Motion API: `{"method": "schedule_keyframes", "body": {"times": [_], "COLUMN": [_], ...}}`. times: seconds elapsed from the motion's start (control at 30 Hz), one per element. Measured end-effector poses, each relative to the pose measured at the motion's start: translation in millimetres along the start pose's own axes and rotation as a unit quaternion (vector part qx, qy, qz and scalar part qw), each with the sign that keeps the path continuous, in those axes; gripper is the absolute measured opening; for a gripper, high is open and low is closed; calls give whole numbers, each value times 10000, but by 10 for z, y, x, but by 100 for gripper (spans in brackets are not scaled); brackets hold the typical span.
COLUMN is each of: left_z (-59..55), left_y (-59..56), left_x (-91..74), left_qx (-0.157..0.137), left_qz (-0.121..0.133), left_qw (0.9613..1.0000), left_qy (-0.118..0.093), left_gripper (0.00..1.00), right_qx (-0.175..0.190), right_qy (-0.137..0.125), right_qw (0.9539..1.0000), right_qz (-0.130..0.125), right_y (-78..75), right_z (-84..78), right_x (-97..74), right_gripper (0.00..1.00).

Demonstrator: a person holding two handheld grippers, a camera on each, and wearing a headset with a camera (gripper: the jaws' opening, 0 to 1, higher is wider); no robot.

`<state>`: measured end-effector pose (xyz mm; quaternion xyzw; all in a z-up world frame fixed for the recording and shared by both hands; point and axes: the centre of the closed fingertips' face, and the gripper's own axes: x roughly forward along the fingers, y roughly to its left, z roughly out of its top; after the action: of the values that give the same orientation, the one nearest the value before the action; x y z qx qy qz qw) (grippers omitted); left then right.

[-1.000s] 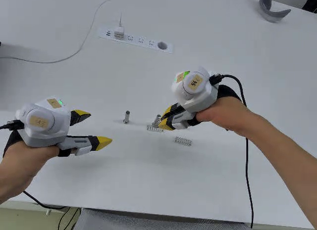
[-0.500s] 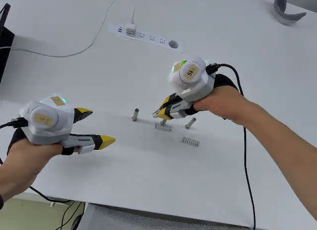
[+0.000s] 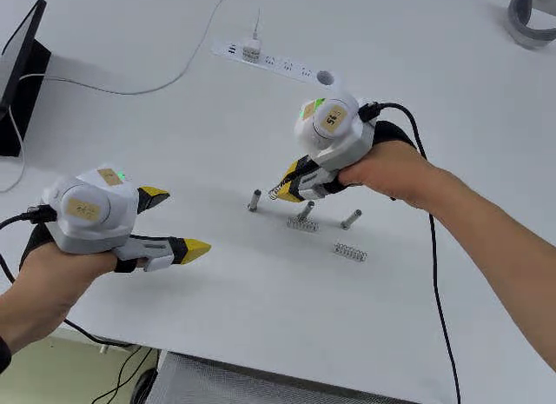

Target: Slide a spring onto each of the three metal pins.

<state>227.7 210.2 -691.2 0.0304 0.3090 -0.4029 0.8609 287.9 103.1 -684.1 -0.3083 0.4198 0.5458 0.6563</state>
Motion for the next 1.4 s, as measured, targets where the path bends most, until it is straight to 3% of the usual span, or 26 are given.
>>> {"method": "schedule_keyframes", "body": {"times": [0.4, 1.17, 1.4], "left_z": [-15, -90, -98], "left_y": [34, 89, 91], "left_x": [-73, -157, -166], "left_qx": [-91, -214, -227], "left_qz": [68, 156, 160], "left_qw": [9999, 9996, 9996], "left_qy": [-46, -46, -40], "left_gripper": [67, 65, 65], "right_qx": [-173, -406, -486], "right_qy": [68, 291, 355], "right_qw": [9998, 9985, 9979], "right_qz": [89, 219, 236], "right_y": [-35, 3, 75], "right_z": [104, 102, 111], "right_x": [126, 321, 349], "right_gripper": [12, 12, 12]}}
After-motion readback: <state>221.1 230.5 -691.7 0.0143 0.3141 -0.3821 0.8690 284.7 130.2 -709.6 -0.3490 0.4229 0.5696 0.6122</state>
